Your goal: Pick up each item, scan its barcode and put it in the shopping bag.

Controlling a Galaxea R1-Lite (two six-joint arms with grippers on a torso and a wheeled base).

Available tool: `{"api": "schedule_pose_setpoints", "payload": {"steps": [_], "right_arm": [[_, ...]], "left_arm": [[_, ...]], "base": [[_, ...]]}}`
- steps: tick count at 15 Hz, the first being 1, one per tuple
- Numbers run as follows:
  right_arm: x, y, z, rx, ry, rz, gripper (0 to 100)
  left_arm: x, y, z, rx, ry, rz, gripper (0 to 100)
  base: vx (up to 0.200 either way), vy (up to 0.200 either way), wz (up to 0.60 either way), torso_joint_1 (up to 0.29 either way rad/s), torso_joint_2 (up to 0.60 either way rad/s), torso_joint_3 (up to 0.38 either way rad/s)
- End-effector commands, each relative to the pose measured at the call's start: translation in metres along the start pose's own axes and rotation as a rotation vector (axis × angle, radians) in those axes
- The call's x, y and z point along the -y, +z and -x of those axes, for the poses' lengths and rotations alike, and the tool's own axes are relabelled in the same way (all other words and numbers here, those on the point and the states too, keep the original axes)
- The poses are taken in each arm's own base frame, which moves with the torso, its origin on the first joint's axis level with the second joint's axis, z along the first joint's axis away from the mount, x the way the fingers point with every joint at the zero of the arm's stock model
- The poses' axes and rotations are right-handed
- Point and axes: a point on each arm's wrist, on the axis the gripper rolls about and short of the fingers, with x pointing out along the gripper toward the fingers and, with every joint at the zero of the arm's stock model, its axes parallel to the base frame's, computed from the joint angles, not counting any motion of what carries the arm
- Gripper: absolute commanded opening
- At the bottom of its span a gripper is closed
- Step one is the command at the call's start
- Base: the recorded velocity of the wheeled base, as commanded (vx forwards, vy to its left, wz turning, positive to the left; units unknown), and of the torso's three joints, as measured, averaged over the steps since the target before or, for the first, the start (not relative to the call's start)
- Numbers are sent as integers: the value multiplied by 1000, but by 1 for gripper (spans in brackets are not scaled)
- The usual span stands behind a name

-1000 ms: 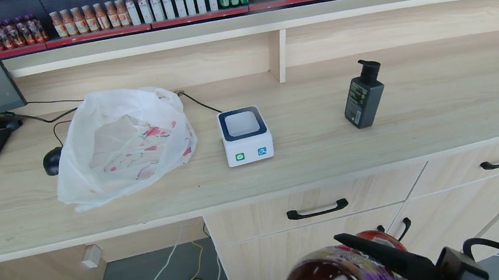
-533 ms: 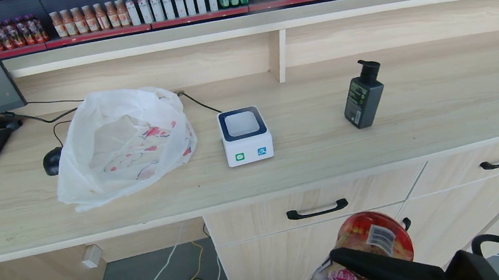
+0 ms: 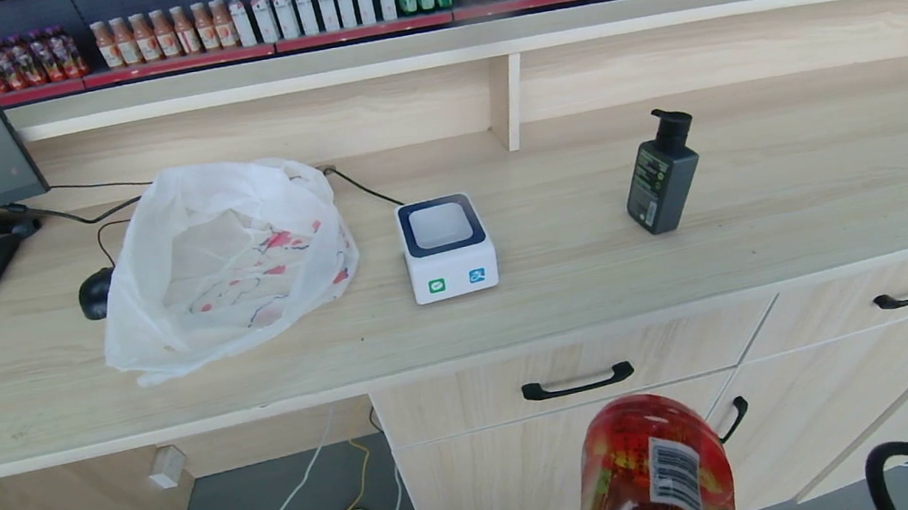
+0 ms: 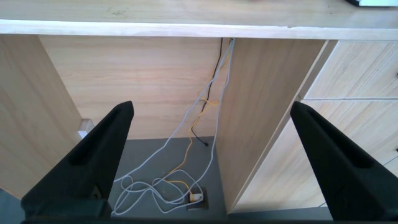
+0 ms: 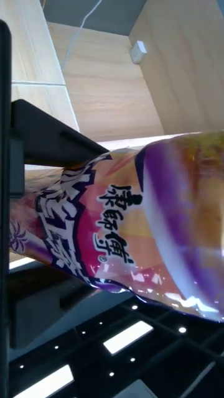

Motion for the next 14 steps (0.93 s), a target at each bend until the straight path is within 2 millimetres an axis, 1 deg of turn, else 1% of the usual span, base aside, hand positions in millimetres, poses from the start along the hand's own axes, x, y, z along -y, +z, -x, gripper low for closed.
{"api": "schedule_pose_setpoints", "payload": {"steps": [1, 5, 14], "right_arm": [[-3, 0, -3, 34, 15, 18, 0], [0, 2, -6, 95, 7, 20, 0], [0, 2, -3, 98, 8, 12, 0]], "left_arm": [[0, 0, 0, 0, 0, 0, 100], [0, 0, 0, 0, 0, 0, 100], [0, 0, 0, 0, 0, 0, 100]], "base": [[0, 0, 0, 0, 0, 0], [0, 0, 0, 0, 0, 0], [0, 0, 0, 0, 0, 0]]}}
